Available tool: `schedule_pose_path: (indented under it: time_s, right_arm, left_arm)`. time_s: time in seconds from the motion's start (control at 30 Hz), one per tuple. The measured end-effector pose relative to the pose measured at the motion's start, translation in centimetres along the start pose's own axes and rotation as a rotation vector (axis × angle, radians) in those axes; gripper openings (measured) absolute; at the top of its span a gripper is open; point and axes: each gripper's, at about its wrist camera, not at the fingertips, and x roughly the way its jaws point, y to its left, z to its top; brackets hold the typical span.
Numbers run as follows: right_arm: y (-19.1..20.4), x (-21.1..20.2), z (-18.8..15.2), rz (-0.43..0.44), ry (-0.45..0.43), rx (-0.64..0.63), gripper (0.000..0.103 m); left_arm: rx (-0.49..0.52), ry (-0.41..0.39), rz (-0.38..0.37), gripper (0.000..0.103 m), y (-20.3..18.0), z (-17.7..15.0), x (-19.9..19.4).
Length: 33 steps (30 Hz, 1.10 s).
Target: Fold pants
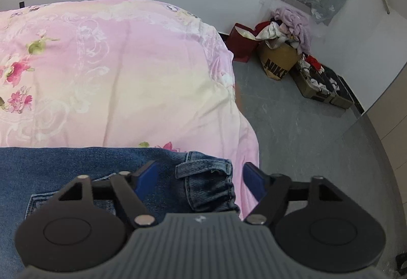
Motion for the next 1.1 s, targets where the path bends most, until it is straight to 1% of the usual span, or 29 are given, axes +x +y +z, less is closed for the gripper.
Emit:
schedule_pose_path:
  time_s: [0.07,0.13,0.2,0.23,0.3,0.43,0.5,0.57,0.6,0.63,0.67,0.73,0.8,0.93,1.03,1.1]
  right_arm:
    - [0.5,-1.7,0.0,0.020,-0.016,-0.003,0.078]
    - [1.5,-3.5,-0.4,0.062,-0.033,-0.003,0.078]
    - [3.0,-5.1,-0.9,0.120,-0.042,-0.012,0.078]
    - [4.1,-6.0,-1.3,0.153,-0.048,-0.025,0.078]
    - [6.3,-7.5,-2.1,0.214,-0.054,-0.062,0.078]
    - [11.9,-10.5,-4.1,0.369,-0.058,-0.146,0.078]
    - [15.0,-11.7,-4.9,0.451,-0.046,-0.186,0.078]
    - [18.1,-12.3,-5.7,0.524,-0.022,-0.233,0.077]
    - [19.8,-12.5,-6.1,0.553,-0.011,-0.261,0.073]
    - [21.5,-12.8,-6.6,0.584,-0.001,-0.294,0.065]
    - [23.2,-12.9,-7.0,0.609,0.010,-0.327,0.060]
    - [26.6,-13.1,-7.8,0.652,0.041,-0.397,0.040]
    - [29.8,-13.4,-8.2,0.685,0.047,-0.483,0.031]
    - [35.7,-14.1,-8.4,0.720,0.022,-0.680,0.031]
    - [39.1,-14.1,-7.5,0.735,-0.021,-0.782,0.030]
    - [41.3,-14.0,-6.9,0.719,-0.037,-0.839,0.030]
  left_arm:
    - [-0.031,0.009,-0.061,0.070,1.5,-0.3,-1.8]
    - [-0.049,0.035,-0.084,0.070,2.6,-1.2,-3.5]
    - [-0.076,0.046,-0.118,0.070,3.7,-2.5,-5.1]
    - [-0.091,0.057,-0.121,0.070,4.2,-3.3,-5.8]
    - [-0.145,0.077,-0.140,0.070,5.2,-4.9,-6.9]
    - [-0.243,0.145,-0.208,0.070,6.9,-8.3,-7.4]
    - [-0.275,0.164,-0.217,0.070,7.2,-9.6,-7.0]
    - [-0.329,0.190,-0.222,0.071,7.7,-11.0,-6.1]
    - [-0.363,0.203,-0.226,0.071,7.9,-11.6,-5.6]
    - [-0.392,0.213,-0.237,0.071,8.1,-12.2,-5.2]
    - [-0.415,0.219,-0.250,0.071,8.2,-12.6,-4.8]
    - [-0.440,0.217,-0.266,0.071,8.3,-13.2,-4.2]
    - [-0.451,0.201,-0.273,0.071,8.3,-13.5,-3.8]
    - [-0.459,0.168,-0.286,0.071,8.6,-13.3,-2.9]
    - [-0.464,0.144,-0.295,0.071,8.7,-13.2,-2.1]
    - [-0.467,0.133,-0.314,0.071,8.8,-13.1,-1.4]
